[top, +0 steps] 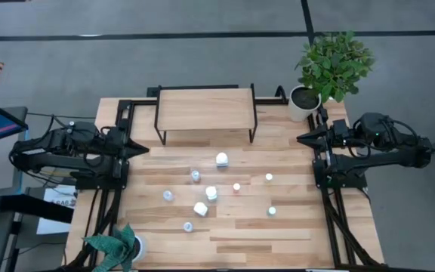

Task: Pick and place medicine bottles onto shelf by color
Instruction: Put the yellow pill bottle on the shelf

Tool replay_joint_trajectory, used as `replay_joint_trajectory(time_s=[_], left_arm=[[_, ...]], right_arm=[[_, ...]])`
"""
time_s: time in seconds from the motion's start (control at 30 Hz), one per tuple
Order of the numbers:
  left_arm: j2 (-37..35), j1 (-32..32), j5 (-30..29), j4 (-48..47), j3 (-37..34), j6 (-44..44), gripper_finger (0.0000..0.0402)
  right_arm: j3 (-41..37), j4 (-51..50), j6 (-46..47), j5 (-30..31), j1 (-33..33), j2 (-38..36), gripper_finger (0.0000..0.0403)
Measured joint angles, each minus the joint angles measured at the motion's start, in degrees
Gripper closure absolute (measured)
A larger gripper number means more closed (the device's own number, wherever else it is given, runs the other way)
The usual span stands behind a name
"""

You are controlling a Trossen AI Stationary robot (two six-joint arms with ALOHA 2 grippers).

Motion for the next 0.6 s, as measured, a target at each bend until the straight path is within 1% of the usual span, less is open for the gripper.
replay_joint_trajectory(time_s=[0.2, 0.3, 0.43, 0.5, 0.6], left_arm=[[0.17, 0.01, -0.19, -0.01, 0.0, -4.26, 0.0401], [0.25, 0.0, -1.04, 0.8, 0.0, -4.01, 0.0401], [1.9, 0.0, -6.47, 0.86, 0.0, -3.61, 0.0401], [3.37, 0.0, -9.64, 0.96, 0.0, -2.03, 0.0401], [6.1, 0.02, -12.53, 1.07, 0.0, -0.13, 0.0401]], right_arm=[[-0.02, 0.1, 0.0, -0.01, -0.01, -0.01, 0.0344], [0.0, 1.67, 0.04, 0.0, 0.0, 0.14, 0.0344], [-0.07, 5.66, -0.47, 0.25, -0.09, 1.25, 0.0344], [-0.04, 9.77, -2.5, 1.7, -0.17, 2.07, 0.0344], [-0.02, 12.21, -4.88, 2.88, -0.17, 3.12, 0.0344]])
